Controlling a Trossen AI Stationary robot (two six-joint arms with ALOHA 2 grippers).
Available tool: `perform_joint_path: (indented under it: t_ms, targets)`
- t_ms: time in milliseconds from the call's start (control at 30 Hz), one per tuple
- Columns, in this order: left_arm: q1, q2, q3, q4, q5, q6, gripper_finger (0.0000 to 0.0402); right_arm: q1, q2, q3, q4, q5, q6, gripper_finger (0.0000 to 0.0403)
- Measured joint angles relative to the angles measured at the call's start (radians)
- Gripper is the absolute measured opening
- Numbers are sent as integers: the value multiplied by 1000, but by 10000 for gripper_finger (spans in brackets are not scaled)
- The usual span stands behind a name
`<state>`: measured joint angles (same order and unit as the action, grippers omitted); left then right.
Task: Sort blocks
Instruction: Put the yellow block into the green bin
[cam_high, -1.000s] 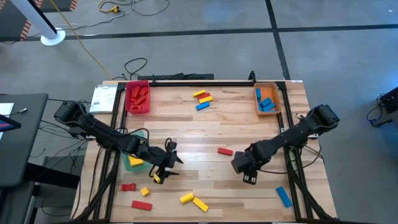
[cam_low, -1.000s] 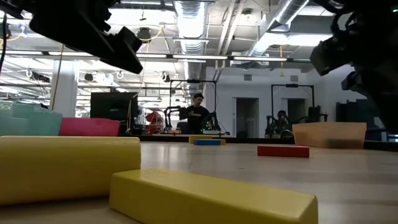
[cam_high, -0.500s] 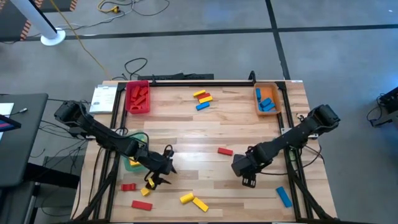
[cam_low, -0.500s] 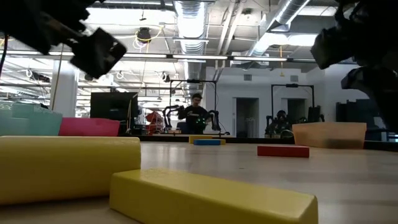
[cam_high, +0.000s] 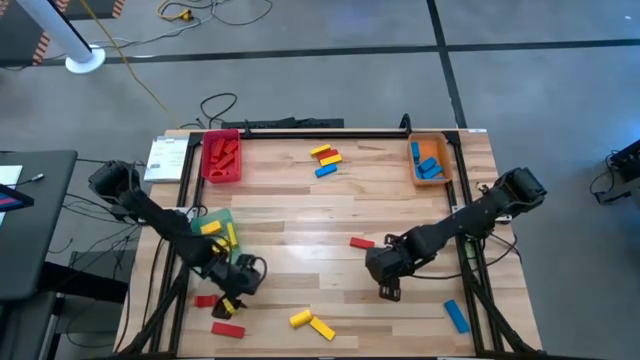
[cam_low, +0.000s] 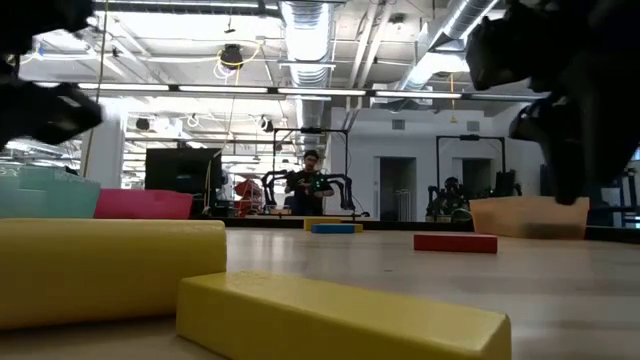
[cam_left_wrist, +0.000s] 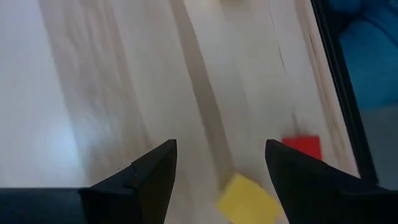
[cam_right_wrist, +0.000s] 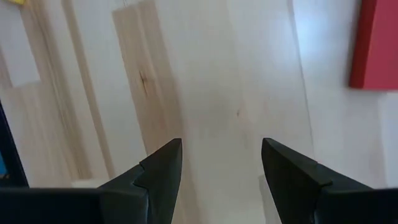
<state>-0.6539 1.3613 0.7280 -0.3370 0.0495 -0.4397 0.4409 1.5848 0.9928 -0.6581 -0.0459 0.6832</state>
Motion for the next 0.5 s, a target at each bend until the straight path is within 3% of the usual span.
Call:
perform_joint_path:
  t_ms: [500]
  targets:
    - [-131, 0, 0, -103, 17, -477, 240, -45, 0, 0, 62, 47, -67, 234]
